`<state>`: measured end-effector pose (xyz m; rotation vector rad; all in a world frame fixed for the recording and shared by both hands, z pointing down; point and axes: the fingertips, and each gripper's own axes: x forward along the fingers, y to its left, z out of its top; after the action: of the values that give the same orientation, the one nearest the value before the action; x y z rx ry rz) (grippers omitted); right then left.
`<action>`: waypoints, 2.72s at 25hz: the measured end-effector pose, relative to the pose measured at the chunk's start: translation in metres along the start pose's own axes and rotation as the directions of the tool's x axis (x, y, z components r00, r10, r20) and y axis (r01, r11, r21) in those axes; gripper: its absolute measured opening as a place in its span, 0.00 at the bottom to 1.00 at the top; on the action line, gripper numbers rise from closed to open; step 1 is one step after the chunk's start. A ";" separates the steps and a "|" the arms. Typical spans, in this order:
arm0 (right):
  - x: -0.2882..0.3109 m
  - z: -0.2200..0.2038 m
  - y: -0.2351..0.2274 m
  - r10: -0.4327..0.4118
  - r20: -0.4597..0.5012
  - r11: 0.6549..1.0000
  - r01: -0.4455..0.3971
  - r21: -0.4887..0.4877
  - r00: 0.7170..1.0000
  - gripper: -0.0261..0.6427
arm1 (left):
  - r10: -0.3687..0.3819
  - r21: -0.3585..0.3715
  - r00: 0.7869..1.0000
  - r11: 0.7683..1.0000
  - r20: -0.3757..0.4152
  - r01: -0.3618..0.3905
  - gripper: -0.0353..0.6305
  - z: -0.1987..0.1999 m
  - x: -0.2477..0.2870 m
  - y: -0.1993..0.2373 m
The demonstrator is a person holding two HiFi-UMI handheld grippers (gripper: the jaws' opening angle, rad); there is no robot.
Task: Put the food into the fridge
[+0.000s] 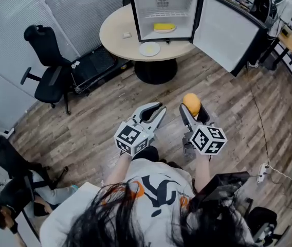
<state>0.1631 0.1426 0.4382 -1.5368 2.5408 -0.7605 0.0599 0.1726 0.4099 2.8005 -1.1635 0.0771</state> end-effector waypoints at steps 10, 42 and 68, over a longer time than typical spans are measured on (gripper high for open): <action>0.026 -0.003 -0.013 0.003 -0.029 1.000 -0.002 0.010 1.000 0.56 | 0.050 -0.007 0.998 0.999 -0.022 -0.051 0.15 -0.007 0.007 0.033; 0.282 0.034 -0.030 -0.097 -0.113 0.995 0.098 0.003 0.989 0.56 | -0.108 -0.015 0.993 0.994 -0.043 0.107 0.15 0.012 0.139 0.267; 0.343 0.037 -0.060 -0.162 -0.149 0.986 0.167 0.026 0.976 0.56 | -0.160 -0.076 0.985 0.985 -0.065 0.155 0.15 -0.004 0.182 0.318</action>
<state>0.0537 -0.1850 0.4965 -1.7577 2.5036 -0.9698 -0.0373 -0.1777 0.4553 2.7908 -0.9068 0.1186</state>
